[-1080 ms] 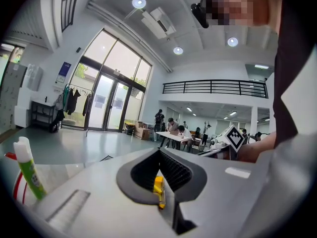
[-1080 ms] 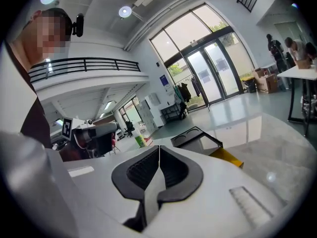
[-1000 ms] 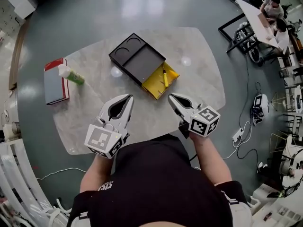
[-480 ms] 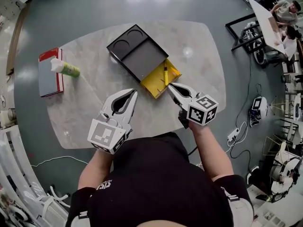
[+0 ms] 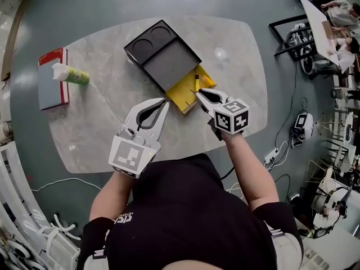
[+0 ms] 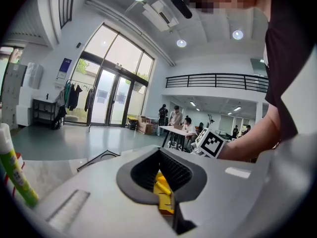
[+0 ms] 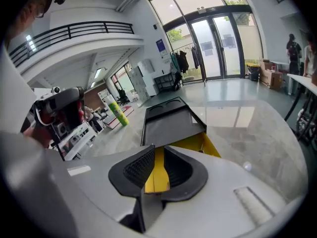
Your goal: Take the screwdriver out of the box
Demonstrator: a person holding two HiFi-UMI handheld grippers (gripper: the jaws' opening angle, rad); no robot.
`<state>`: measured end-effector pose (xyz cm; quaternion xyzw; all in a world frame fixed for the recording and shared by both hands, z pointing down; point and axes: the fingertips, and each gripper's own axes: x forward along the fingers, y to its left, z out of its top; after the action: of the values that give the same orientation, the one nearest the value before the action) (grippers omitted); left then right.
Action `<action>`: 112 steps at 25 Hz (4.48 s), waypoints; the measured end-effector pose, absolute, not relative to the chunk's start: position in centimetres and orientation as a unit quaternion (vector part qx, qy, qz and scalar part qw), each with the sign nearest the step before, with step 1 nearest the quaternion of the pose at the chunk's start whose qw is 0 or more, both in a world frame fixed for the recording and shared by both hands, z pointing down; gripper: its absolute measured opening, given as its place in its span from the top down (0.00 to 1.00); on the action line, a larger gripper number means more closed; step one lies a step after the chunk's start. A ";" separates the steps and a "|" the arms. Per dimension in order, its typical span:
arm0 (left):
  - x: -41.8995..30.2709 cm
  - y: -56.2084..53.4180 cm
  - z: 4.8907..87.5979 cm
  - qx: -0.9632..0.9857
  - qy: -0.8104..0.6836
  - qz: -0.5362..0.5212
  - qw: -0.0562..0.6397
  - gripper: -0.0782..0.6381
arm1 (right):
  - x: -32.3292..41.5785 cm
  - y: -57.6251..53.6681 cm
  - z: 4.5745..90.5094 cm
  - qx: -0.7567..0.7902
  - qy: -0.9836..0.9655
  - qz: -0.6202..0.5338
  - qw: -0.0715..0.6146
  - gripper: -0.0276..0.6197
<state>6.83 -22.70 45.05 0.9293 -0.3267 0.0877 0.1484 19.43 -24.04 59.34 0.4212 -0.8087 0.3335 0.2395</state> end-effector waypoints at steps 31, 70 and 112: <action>4.7 -21.9 46.5 0.922 -0.352 0.064 0.146 0.89 | 23.2 -26.6 69.3 0.393 -0.714 0.336 0.472 0.63; 3.0 -20.1 47.7 0.915 -0.362 0.074 0.162 0.89 | 22.7 -28.5 74.9 0.329 -0.644 0.360 0.590 0.70; 1.9 -17.4 45.3 0.927 -0.340 0.071 0.144 0.89 | 21.8 -27.7 70.6 0.351 -0.676 0.398 0.511 0.84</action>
<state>1.93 -17.44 45.29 0.9265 -0.3401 0.0709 0.1444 21.81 -27.66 70.65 0.3512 -0.6761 0.3983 0.5108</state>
